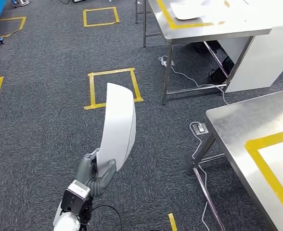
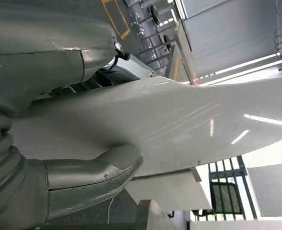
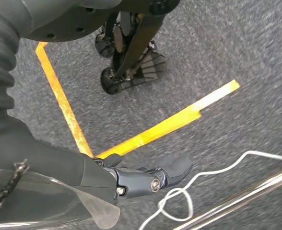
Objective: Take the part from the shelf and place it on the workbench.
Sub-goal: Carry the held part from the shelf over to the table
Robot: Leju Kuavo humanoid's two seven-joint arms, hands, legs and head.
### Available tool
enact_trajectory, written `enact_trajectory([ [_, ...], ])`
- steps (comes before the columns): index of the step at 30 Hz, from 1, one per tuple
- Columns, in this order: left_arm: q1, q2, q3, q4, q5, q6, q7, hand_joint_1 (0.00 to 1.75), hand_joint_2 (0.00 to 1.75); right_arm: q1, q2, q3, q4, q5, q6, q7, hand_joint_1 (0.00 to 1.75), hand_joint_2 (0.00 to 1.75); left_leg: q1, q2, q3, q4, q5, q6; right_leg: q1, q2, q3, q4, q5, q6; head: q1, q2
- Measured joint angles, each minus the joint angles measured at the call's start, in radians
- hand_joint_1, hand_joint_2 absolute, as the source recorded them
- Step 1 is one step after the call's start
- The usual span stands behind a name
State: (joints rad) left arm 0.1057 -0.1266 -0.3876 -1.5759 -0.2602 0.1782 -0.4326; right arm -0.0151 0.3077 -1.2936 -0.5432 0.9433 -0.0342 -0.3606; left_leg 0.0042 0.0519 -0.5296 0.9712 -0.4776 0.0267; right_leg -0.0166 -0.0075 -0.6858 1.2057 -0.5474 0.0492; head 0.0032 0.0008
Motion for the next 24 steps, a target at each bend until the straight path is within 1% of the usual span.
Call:
enact_trajectory([
  [1,0.0,0.0,0.0,0.0,0.0,0.0,0.0,1.75,1.75,0.0,0.0,0.0,-0.001,0.0,0.001,0.0,0.0,1.75,0.0,0.009,0.001,0.004,-0.004,-0.005,-0.001,-0.02,0.04,-0.075,0.029,0.002,0.0,0.0],
  [2,-0.001,0.0,0.0,0.0,0.0,-0.001,0.0,1.75,1.75,-0.002,0.0,0.0,-0.002,0.001,0.001,0.0,0.0,1.75,-0.001,0.017,0.001,0.01,-0.009,-0.012,-0.001,-0.035,0.077,-0.139,0.049,-0.001,0.0,0.0],
  [3,-0.001,0.0,0.0,0.0,0.0,-0.001,0.0,1.75,1.75,-0.004,0.0,0.0,-0.003,0.002,0.002,0.0,0.0,1.75,-0.003,0.025,0.001,0.016,-0.013,-0.018,0.001,-0.045,0.103,-0.185,0.06,-0.007,-0.001,0.0],
  [4,-0.001,0.0,0.0,0.0,0.0,-0.002,0.0,1.75,1.75,-0.005,0.0,0.0,-0.003,0.003,0.003,0.0,0.0,1.75,-0.006,0.031,0.001,0.02,-0.016,-0.023,0.003,-0.049,0.112,-0.2,0.059,-0.015,-0.002,0.0],
  [5,-0.001,0.0,0.0,0.0,-0.001,-0.002,0.0,1.75,1.75,-0.006,0.0,-0.001,-0.004,0.004,0.003,0.0,0.0,1.75,-0.007,0.038,0.001,0.022,-0.017,-0.027,0.005,-0.039,0.112,-0.199,0.059,-0.024,-0.002,0.0],
  [6,-0.001,0.0,0.0,0.0,-0.001,-0.002,0.0,1.75,1.75,-0.005,0.0,-0.001,-0.004,0.006,0.004,0.0,0.0,1.75,-0.006,0.043,0.002,0.022,-0.019,-0.03,0.005,-0.031,0.111,-0.197,0.06,-0.031,-0.003,0.0],
  [7,-0.002,0.0,0.0,0.0,-0.001,-0.002,0.0,1.75,1.75,-0.004,0.001,-0.002,-0.004,0.007,0.004,0.0,0.0,1.75,-0.004,0.037,0.002,0.027,-0.026,-0.035,0.004,-0.023,0.11,-0.197,0.062,-0.037,-0.003,0.0],
  [8,-0.002,0.0,0.0,0.0,-0.001,-0.002,0.0,1.75,1.75,-0.003,0.001,-0.003,-0.004,0.008,0.004,0.0,0.0,1.75,-0.002,0.023,-0.003,0.046,-0.043,-0.04,0.002,-0.015,0.11,-0.198,0.063,-0.044,-0.004,0.0],
  [9,-0.002,0.0,0.0,0.0,-0.001,-0.002,0.0,1.75,1.75,-0.003,0.001,-0.004,-0.004,0.009,0.004,0.0,0.0,1.75,0.001,0.002,-0.018,0.085,-0.071,-0.045,0.0,-0.006,0.11,-0.199,0.065,-0.049,-0.006,0.0],
  [10,-0.001,0.001,0.0,0.0,-0.002,-0.002,0.0,1.75,1.75,-0.003,0.001,-0.005,-0.004,0.009,0.004,0.0,0.0,1.75,0.002,-0.02,-0.044,0.146,-0.106,-0.048,0.0,0.003,0.109,-0.199,0.066,-0.053,-0.007,0.0],
  [11,0.001,0.002,0.001,0.001,-0.002,-0.002,0.0,1.75,1.75,-0.004,0.001,-0.005,-0.004,0.01,0.004,0.0,0.0,1.75,0.003,-0.034,-0.076,0.219,-0.14,-0.049,0.001,0.013,0.107,-0.199,0.067,-0.056,-0.008,0.0],
  [12,0.002,0.004,0.001,0.001,-0.002,-0.002,0.0,1.75,1.75,-0.004,0.001,-0.005,-0.004,0.01,0.004,-0.001,0.0,1.75,0.003,-0.041,-0.105,0.28,-0.162,-0.049,0.002,0.025,0.106,-0.199,0.068,-0.057,-0.008,0.0],
  [13,0.003,0.005,0.001,0.001,-0.002,-0.002,0.0,1.75,1.75,-0.003,0.001,-0.006,-0.004,0.01,0.004,-0.001,0.0,1.75,0.003,-0.043,-0.121,0.314,-0.165,-0.047,0.004,0.037,0.105,-0.199,0.069,-0.058,-0.008,0.0],
  [14,0.004,0.006,0.001,0.002,-0.002,-0.002,0.0,1.75,1.75,-0.002,0.001,-0.006,-0.004,0.01,0.004,-0.001,0.0,1.75,0.002,-0.045,-0.119,0.307,-0.148,-0.043,0.006,0.048,0.105,-0.199,0.069,-0.059,-0.008,0.0],
  [15,0.003,0.006,0.001,0.002,-0.002,-0.002,0.0,1.75,1.75,-0.002,0.001,-0.006,-0.004,0.011,0.004,-0.001,0.0,1.75,0.002,-0.051,-0.099,0.26,-0.112,-0.036,0.008,0.061,0.106,-0.199,0.07,-0.059,-0.008,0.0],
  [16,0.003,0.006,0.001,0.002,-0.002,-0.002,0.0,1.75,1.75,-0.002,0.001,-0.007,-0.004,0.011,0.005,-0.001,0.0,1.75,0.0,-0.067,-0.069,0.191,-0.072,-0.027,0.009,0.073,0.107,-0.199,0.071,-0.058,-0.008,0.0],
  [17,0.002,0.006,0.002,0.002,-0.002,-0.002,0.0,1.75,1.75,-0.003,0.003,-0.007,-0.004,0.012,0.005,-0.001,0.0,1.75,0.0,-0.091,-0.039,0.125,-0.041,-0.017,0.01,0.083,0.106,-0.199,0.073,-0.056,-0.007,0.0],
  [18,0.001,0.006,0.002,0.002,-0.003,-0.002,0.0,1.75,1.75,-0.004,0.004,-0.007,-0.004,0.013,0.006,-0.001,0.0,1.75,-0.001,-0.113,-0.016,0.072,-0.023,-0.008,0.01,0.094,0.103,-0.198,0.075,-0.053,-0.007,0.0],
  [19,0.0,0.006,0.002,0.002,-0.004,-0.003,0.002,1.75,1.75,-0.005,0.005,-0.008,-0.004,0.015,0.006,-0.001,0.0,1.75,-0.002,-0.128,-0.005,0.044,-0.019,-0.003,0.008,0.102,0.098,-0.198,0.078,-0.048,-0.008,0.0],
  [20,-0.001,0.006,0.002,0.002,-0.005,-0.003,0.003,1.75,1.75,-0.005,0.006,-0.008,-0.004,0.016,0.007,-0.001,0.0,1.75,-0.003,-0.13,-0.003,0.035,-0.022,0.0,0.006,0.111,0.094,-0.199,0.082,-0.041,-0.009,0.0],
  [21,-0.002,0.006,0.002,0.002,-0.006,-0.003,0.004,1.75,1.75,-0.005,0.006,-0.008,-0.004,0.018,0.007,-0.001,0.0,1.75,-0.003,-0.122,-0.001,0.027,-0.021,0.0,0.004,0.12,0.09,-0.202,0.086,-0.034,-0.012,0.0],
  [22,-0.003,0.005,0.001,0.002,-0.006,-0.004,0.005,1.75,1.75,-0.003,0.006,-0.009,-0.004,0.019,0.008,-0.001,0.0,1.75,-0.001,-0.111,0.001,0.018,-0.017,-0.001,0.004,0.122,0.085,-0.203,0.087,-0.029,-0.012,0.0],
  [23,-0.004,0.003,0.001,0.002,-0.007,-0.004,0.005,1.75,1.75,-0.002,0.006,-0.009,-0.004,0.02,0.008,-0.002,0.0,1.75,0.002,-0.1,0.004,0.009,-0.011,0.0,0.006,0.109,0.078,-0.196,0.081,-0.024,-0.01,0.0],
  [24,-0.005,0.002,0.001,0.003,-0.007,-0.005,0.005,1.75,1.75,-0.003,0.006,-0.01,-0.004,0.021,0.008,-0.002,0.0,1.75,0.005,-0.087,0.006,0.0,-0.006,0.0,0.008,0.087,0.062,-0.168,0.061,-0.02,-0.007,0.0],
])
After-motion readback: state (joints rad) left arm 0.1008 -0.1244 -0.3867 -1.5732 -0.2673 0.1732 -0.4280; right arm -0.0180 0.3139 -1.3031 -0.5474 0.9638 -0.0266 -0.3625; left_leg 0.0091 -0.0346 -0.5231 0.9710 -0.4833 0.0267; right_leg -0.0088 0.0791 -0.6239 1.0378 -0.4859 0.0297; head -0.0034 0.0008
